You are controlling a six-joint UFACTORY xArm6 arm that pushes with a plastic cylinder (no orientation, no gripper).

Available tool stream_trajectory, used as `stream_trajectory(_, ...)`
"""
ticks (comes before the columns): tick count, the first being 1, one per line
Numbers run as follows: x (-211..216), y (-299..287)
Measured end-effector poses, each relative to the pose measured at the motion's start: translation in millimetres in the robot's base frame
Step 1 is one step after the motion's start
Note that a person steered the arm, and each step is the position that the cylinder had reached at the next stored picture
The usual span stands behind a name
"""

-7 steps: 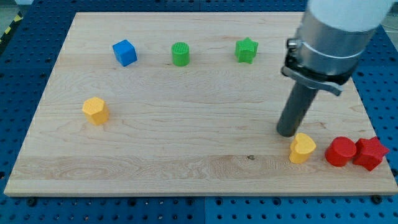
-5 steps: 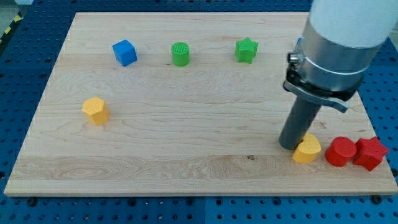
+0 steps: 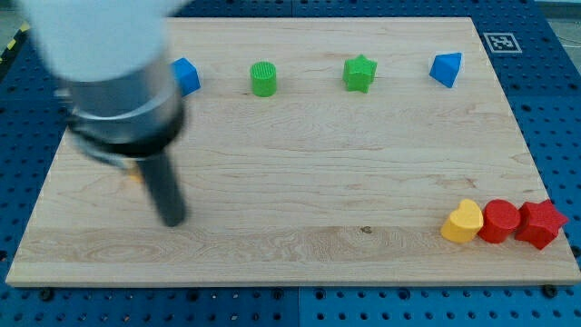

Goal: Move the yellow hexagon into the red star

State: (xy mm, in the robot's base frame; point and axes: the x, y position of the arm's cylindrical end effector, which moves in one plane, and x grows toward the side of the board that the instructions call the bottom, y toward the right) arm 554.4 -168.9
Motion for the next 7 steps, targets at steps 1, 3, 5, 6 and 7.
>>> stream_trajectory(1, -21, -77)
stream_trajectory(3, -68, -40)
stream_trajectory(5, -71, 155)
stream_trajectory(6, -73, 159)
stream_trajectory(7, -74, 201)
